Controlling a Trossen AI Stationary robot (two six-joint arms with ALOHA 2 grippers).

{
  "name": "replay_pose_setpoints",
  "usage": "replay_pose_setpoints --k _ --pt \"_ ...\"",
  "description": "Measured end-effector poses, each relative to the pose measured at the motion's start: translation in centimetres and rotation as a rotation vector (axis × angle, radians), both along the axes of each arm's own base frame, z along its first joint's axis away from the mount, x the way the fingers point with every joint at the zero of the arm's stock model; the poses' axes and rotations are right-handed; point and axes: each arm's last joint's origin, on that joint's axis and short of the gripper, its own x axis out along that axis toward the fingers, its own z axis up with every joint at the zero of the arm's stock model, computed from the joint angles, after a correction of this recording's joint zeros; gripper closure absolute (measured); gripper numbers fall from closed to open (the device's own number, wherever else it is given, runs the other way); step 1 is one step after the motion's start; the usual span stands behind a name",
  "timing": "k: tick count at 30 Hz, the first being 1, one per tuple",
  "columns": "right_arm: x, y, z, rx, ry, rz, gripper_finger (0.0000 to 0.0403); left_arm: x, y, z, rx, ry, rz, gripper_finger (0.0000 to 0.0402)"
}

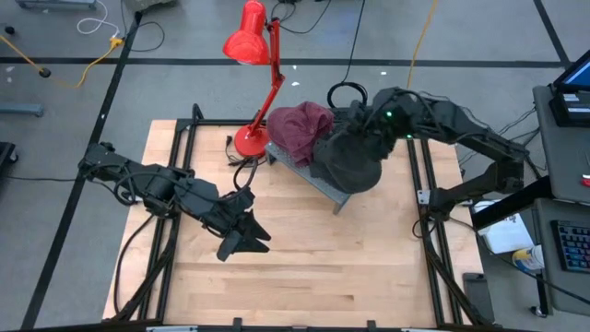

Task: Pick & Place hat
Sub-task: Stack the black cap on top of the black cap on the shelf

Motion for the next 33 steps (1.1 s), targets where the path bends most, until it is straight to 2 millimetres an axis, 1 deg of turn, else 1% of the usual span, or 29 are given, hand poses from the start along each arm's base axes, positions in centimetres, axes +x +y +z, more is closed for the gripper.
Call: replay_pose_setpoints --k 5,10,13,17,22,25,29,33 --pt "1.2 -1.5 -2.3 -0.062 -0.003 0.033 0.0399 0.0 0.0 0.0 0.000 -0.001 0.000 0.0190" --pt "2.3 -2.8 -5.4 -0.108 -0.004 0.069 0.0399 0.0 0.0 0.0 -0.002 0.000 0.000 0.0190" --pt "2.7 -3.7 -7.1 -0.147 -0.014 0.068 0.0399 0.0 0.0 0.0 -0.013 0.006 0.004 0.0190" --pt "2.7 -4.7 -8.8 -0.163 -0.017 0.044 0.0398 0.0 0.0 0.0 -0.019 0.009 0.007 0.0190" --pt "2.4 -5.3 -10.1 -0.119 -0.014 0.031 0.0398 0.0 0.0 0.0 -0.019 0.009 0.006 0.0190" --pt "2.5 -5.3 -10.7 -0.111 -0.018 0.038 0.0389 0.0 0.0 0.0 -0.015 0.007 0.005 0.0190" --pt "2.5 -5.2 -11.0 -0.036 -0.047 0.035 0.0359 -0.1 -0.1 0.0 -0.025 0.012 -0.030 0.0190" --pt "2.5 -5.2 -11.0 0.040 -0.088 0.005 0.0320 -0.1 -0.2 0.0 -0.040 0.020 -0.076 0.0190"
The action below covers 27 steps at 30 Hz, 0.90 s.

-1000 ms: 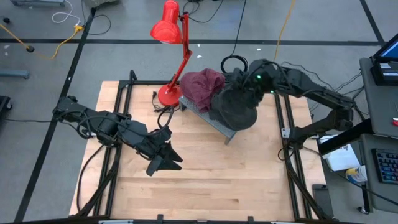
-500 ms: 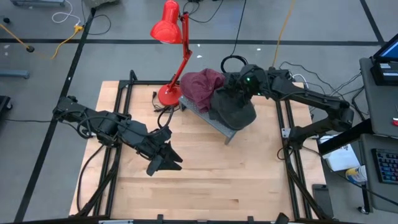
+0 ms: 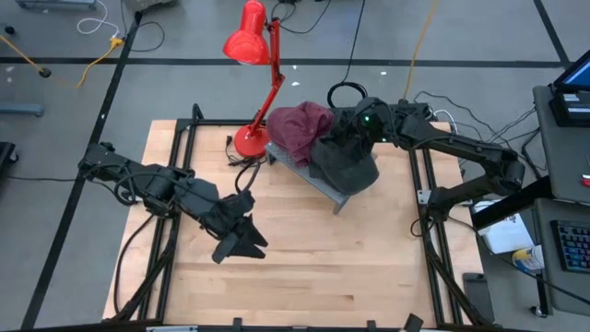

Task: Pick & Place hat
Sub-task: Stack the black cap on top of the black cap on the shelf, then return to Home Position

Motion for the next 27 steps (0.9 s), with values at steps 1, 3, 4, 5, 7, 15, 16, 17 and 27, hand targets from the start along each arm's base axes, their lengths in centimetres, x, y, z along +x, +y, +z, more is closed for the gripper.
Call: replay_pose_setpoints --k 1,3,4,5,7,15,16,17,27 --pt "-0.1 0.0 0.1 0.015 -0.010 -0.017 0.0309 0.0 0.0 0.0 0.000 0.000 -0.001 0.0190" --pt "-0.3 -0.2 0.2 0.048 -0.033 -0.052 0.0288 0.0 0.0 0.0 0.003 -0.002 -0.002 0.0190" --pt "-0.4 -0.3 0.3 0.059 -0.043 -0.069 0.0277 0.0 0.0 0.0 0.014 -0.009 -0.005 0.0190" --pt "-0.5 -0.4 0.3 0.066 -0.046 -0.096 0.0267 0.1 0.1 0.0 0.025 -0.015 -0.006 0.0190" --pt "-0.7 -0.6 0.5 0.066 -0.057 -0.173 0.0247 0.2 0.4 0.0 0.044 -0.026 -0.005 0.0190" --pt "-2.7 0.2 3.0 0.168 -0.256 -0.350 0.0206 0.2 2.0 0.4 0.166 -0.099 0.009 0.0190" --pt "-3.1 0.4 3.4 0.198 -0.287 -0.370 0.0205 0.2 2.3 0.4 0.181 -0.108 0.015 0.0190" --pt "-3.4 0.8 3.7 0.235 -0.319 -0.393 0.0205 0.1 2.6 0.6 0.197 -0.122 0.018 0.0190" --pt "-6.2 6.0 7.1 1.008 -0.742 -0.636 0.0204 -0.3 5.0 1.2 0.426 -0.242 0.013 0.0190"
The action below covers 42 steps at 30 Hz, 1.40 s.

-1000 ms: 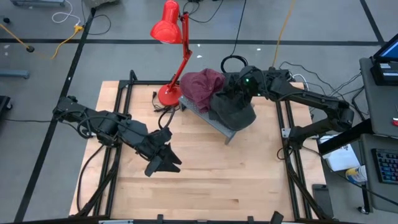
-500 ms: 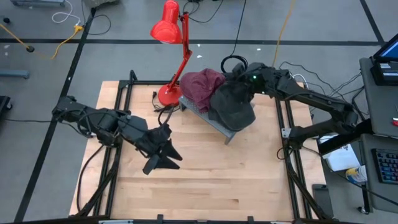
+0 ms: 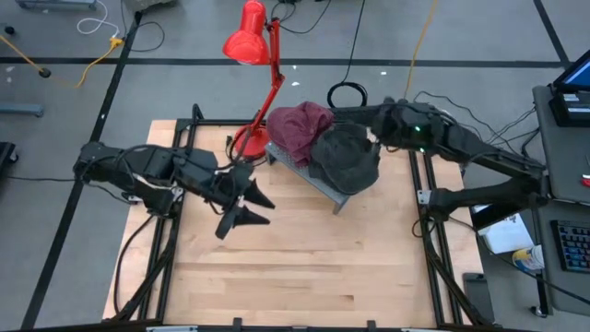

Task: Pick & Place hat
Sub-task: Return to Home Position

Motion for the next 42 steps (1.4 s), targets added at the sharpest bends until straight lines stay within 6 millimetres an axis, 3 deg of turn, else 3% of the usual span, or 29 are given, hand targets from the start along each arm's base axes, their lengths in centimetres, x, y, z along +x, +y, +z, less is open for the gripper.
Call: replay_pose_setpoints --k 7,11,16,21,30,37,42 --pt "0.6 3.3 1.4 0.475 -0.269 0.147 0.0205 -0.1 1.3 0.6 0.253 -0.107 0.140 0.0190" --pt "1.8 5.3 1.5 0.496 -0.362 0.291 0.0202 -0.4 2.1 1.3 0.330 -0.179 0.091 0.0190" --pt "2.6 7.7 -1.3 0.448 -0.461 0.444 0.0205 -2.5 3.6 0.4 0.361 -0.207 0.081 0.0190" --pt "1.2 8.9 -4.3 0.460 -0.503 0.509 0.0210 -5.9 4.1 -2.9 0.349 -0.235 0.097 0.0190" --pt "-3.1 9.6 -9.9 0.463 -0.523 0.584 0.0208 -12.1 4.2 -8.9 0.305 -0.349 0.097 0.0190" --pt "-5.4 9.2 -14.1 0.462 -0.533 0.524 0.0209 -14.2 4.2 -13.3 0.276 -0.470 0.102 0.0190" --pt "-6.2 8.9 -17.0 0.446 -0.583 0.481 0.0207 -14.5 4.3 -16.8 0.260 -0.492 0.179 0.0190"
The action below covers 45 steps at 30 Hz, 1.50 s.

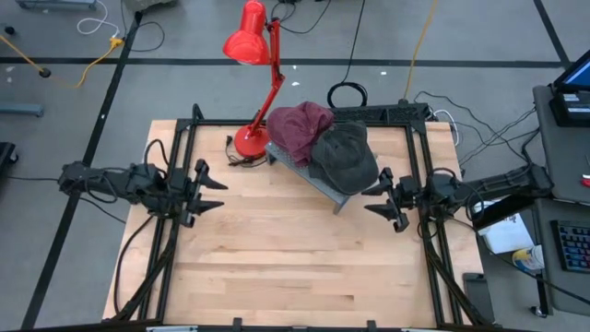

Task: Pick & Place hat
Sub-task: Return to Home Position

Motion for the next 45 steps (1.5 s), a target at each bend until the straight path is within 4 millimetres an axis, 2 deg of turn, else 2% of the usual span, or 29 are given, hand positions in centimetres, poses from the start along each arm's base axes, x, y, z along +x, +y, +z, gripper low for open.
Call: replay_pose_setpoints --k 7,11,16,26,35,45 --pt "-0.8 -0.1 -2.6 0.014 -0.038 0.005 0.0209 0.0 0.0 -3.1 -0.030 -0.043 0.013 0.0190" --pt "-0.9 -0.1 -3.3 0.011 -0.033 0.003 0.0207 0.2 0.0 -5.0 -0.056 -0.089 0.002 0.0190" --pt "-1.1 -0.3 -3.1 0.012 -0.053 -0.023 0.0210 0.1 0.0 -6.9 -0.062 -0.128 0.003 0.0190" --pt "-2.4 -0.5 -2.6 -0.074 -0.118 -0.049 0.0207 0.0 0.0 -7.1 -0.060 -0.100 0.010 0.0190" --pt "-4.2 -1.1 -2.9 -0.065 -0.116 -0.081 0.0207 -0.8 0.2 -7.6 -0.104 -0.058 0.004 0.0190" --pt "-3.9 -1.2 -4.1 -0.014 0.024 -0.078 0.0210 -1.5 0.4 -8.2 -0.119 -0.002 0.035 0.0190"
